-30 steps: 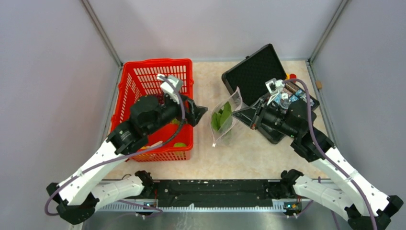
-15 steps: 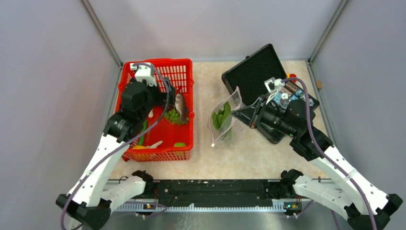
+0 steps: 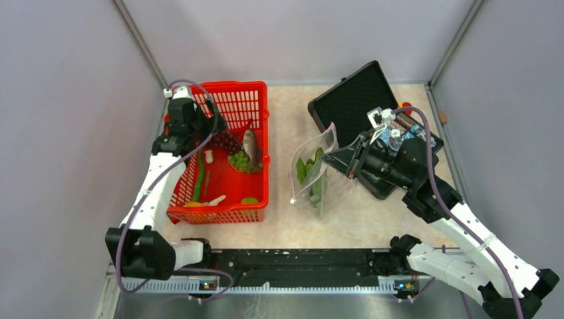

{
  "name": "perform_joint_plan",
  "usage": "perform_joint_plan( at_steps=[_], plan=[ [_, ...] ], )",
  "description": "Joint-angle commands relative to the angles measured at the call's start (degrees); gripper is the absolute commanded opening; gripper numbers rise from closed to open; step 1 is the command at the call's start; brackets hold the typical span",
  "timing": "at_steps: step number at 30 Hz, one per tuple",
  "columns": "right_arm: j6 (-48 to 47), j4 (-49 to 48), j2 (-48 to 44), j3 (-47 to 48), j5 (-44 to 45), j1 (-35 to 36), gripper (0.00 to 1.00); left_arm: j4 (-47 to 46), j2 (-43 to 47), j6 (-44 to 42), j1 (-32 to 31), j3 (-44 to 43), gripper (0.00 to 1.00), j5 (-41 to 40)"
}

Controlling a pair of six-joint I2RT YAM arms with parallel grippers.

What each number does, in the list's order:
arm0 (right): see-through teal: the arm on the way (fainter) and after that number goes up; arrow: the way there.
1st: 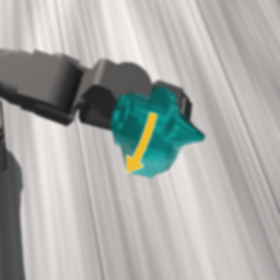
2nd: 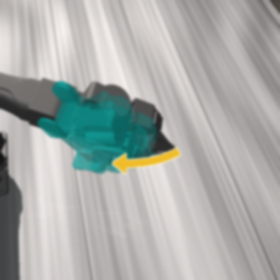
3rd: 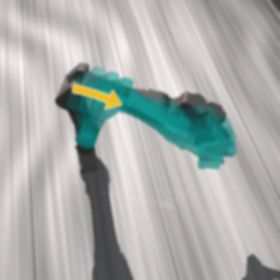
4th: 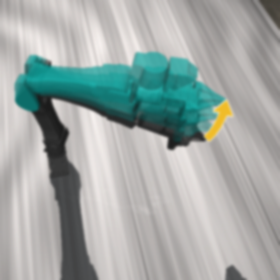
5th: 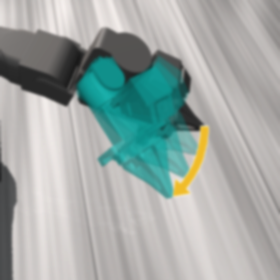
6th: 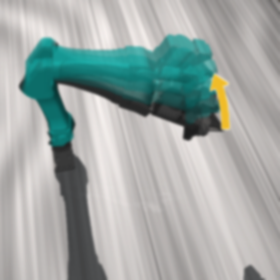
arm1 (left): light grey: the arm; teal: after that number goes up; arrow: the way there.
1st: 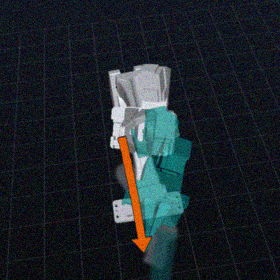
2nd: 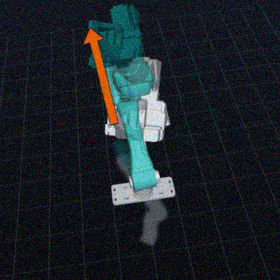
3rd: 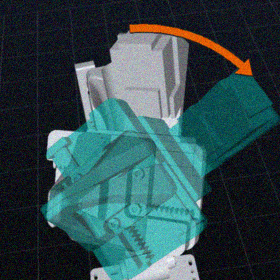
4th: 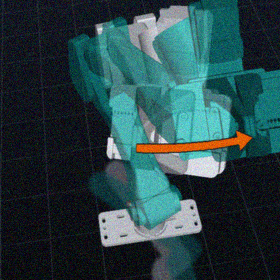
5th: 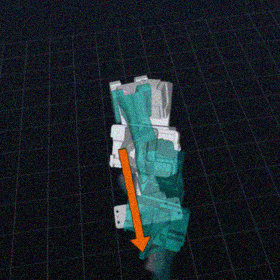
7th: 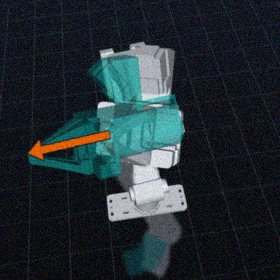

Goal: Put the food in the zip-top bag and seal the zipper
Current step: Pick up the fake fruit from the bin.

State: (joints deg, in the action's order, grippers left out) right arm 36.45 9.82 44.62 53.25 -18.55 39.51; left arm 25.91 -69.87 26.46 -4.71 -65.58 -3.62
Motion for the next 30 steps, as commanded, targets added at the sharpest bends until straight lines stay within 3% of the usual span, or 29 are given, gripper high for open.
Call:
perform_joint_plan(
  at_steps=[1,13,24,30],
  plan=[
    [1.25,-5.15,-1.32,-0.1,-1.2,-0.49,0.0,-5.04,-4.37,5.67,2.73,0.39,0.99,3.28],
    [2.91,-8.2,-1.12,-1.66,-1.45,-0.48,0.0,-12.05,-18.63,20.92,3.33,-1.13,0.99,-0.18],
    [2.86,-8.89,-0.29,-1.84,-0.83,-0.48,0.0,-9.22,-30.03,24.64,1.75,-6.02,0.99,-11.42],
    [2.75,-9.12,0.03,-1.73,-1.14,-0.48,0.0,-12.38,-35.17,24.9,1.26,-7.88,0.94,-12.21]
  ],
)
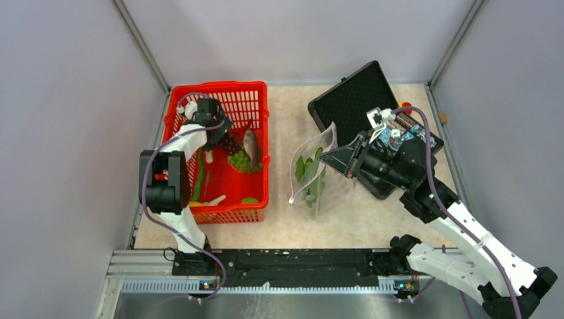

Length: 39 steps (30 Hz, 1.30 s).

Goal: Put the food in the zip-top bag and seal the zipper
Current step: Pick up the fake fruit from the bin.

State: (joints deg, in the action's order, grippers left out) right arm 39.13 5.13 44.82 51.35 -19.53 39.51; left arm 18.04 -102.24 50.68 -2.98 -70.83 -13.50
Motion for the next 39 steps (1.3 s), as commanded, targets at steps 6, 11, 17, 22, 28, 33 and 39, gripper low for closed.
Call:
perform_joint_plan(
  at_steps=[6,11,17,22,28,33,39],
  plan=[
    [0.07,-4.36,-0.33,0.09,0.05,-0.48,0.0,-3.27,-6.69,-1.29,-1.54,-3.34,0.81,-2.47],
    [0.31,-4.01,-0.43,0.06,0.28,-0.48,0.0,-6.32,-3.56,-4.4,-3.48,-0.3,0.48,-4.01],
    [0.93,-4.3,-0.8,-0.47,0.24,-0.48,0.0,-8.48,4.17,-10.76,-7.66,1.04,0.4,-10.09],
    [1.51,-4.76,-1.72,-1.72,0.67,-0.53,0.0,-10.45,10.5,-13.01,-8.18,3.13,0.39,-11.56],
    [2.0,-4.77,-2.27,-2.63,0.81,-0.48,0.0,-11.44,16.43,-15.47,-8.18,6.09,0.39,-11.6],
    [2.11,-4.77,-2.28,-3.08,0.8,-0.48,0.0,-12.11,23.36,-17.23,-8.27,8.86,0.39,-9.5],
    [2.25,-4.73,-1.95,-3.63,1.61,-0.48,0.0,-11.73,32.47,-18.65,-8.27,10.09,0.4,-1.49]
  ],
)
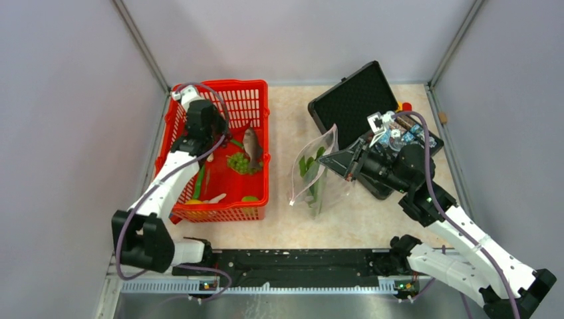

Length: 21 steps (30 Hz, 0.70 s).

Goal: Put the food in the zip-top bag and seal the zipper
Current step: Pick up the fake fruit from the bin.

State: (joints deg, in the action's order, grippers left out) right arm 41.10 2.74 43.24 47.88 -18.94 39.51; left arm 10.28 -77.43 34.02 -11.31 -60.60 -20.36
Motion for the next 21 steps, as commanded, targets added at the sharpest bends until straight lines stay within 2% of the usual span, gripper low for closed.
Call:
perform_joint_plan(
  at_steps=[1,7,11,14,16,17,19,20,21],
  plan=[
    [0.29,-2.33,-0.33,-0.15,1.21,-0.48,0.0,-4.01,9.38,-2.05,-0.02,-0.07,0.4,6.89],
    [1.06,-4.39,0.36,-0.63,2.79,-0.48,0.0,-6.53,18.27,-2.49,-2.79,0.28,0.41,18.34],
    [2.07,-3.87,1.0,-0.39,5.73,-0.48,0.0,-8.47,21.66,-4.27,-6.69,-0.53,0.44,30.9],
    [3.24,0.98,2.68,0.84,10.79,-0.48,0.0,-11.24,23.49,-9.21,-10.9,-1.03,0.45,41.17],
    [2.12,5.19,4.52,4.64,11.76,-0.44,0.0,-10.65,24.29,-11.67,-13.19,-1.4,0.45,42.69],
    [1.58,2.13,4.45,5.06,7.56,-0.38,0.0,-10.56,24.79,-12.41,-13.82,-1.45,0.45,43.48],
    [0.56,-12.4,1.91,1.83,-6.12,-0.32,0.0,-8.76,26.11,-12.72,-14.09,-1.32,0.46,45.04],
    [0.76,-17.24,0.17,-0.14,-7.7,-0.33,0.0,-8.82,26.78,-12.75,-14.15,-1.1,0.46,45.69],
    [1.17,-18.0,-1.64,-1.24,-5.01,-0.35,0.0,-9.13,27.51,-12.71,-14.27,-0.91,0.46,46.4]
  ],
)
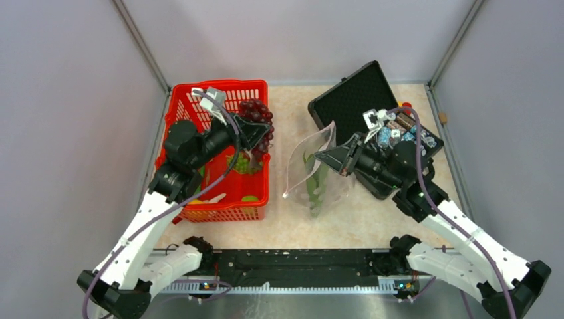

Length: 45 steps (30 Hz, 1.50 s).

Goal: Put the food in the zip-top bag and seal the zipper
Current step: Pick up the fake fruit from the bin, then place the fake fruit in the zipper food storage bag.

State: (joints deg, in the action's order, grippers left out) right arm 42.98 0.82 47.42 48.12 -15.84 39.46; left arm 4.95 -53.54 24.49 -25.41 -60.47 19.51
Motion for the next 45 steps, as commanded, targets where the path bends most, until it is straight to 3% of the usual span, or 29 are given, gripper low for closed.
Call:
perform_joint_plan(
  at_steps=[1,3,5,10,24,29,37,45],
  plan=[
    [-0.5,-12.8,-7.16,-1.79,-2.66,-0.35,0.0,-4.05,4.27,-3.22,-0.29,-0.93,0.47,7.31],
    [-0.42,-2.41,-7.49,-0.71,8.42,-0.35,0.0,-4.49,5.35,-3.31,-0.46,-0.81,0.48,9.57],
    [-1.07,3.16,-5.44,0.51,8.53,-0.35,0.0,-6.19,5.56,-3.1,-1.05,-1.08,0.48,13.23],
    [2.25,-6.92,-3.37,-2.52,1.5,-0.35,0.0,-8.57,4.24,-4.38,-5.26,-2.44,0.47,20.89],
    [-0.89,-5.76,-2.51,-1.72,-3.0,-0.35,0.0,-3.01,-4.49,-8.43,-12.57,-7.15,0.46,30.98],
    [-0.75,-6.72,-3.06,-2.76,-3.41,-0.4,0.0,-25.32,-2.4,1.13,-13.16,1.23,0.46,28.39],
    [-0.64,-7.58,-4.06,-3.23,-3.04,-0.35,0.0,-31.87,-4.68,4.75,-14.18,4.9,0.46,24.09],
    [-0.64,-6.74,-4.71,-3.78,-2.18,-0.35,0.0,-46.36,-6.84,12.63,-15.91,10.37,0.45,21.15]
  ],
)
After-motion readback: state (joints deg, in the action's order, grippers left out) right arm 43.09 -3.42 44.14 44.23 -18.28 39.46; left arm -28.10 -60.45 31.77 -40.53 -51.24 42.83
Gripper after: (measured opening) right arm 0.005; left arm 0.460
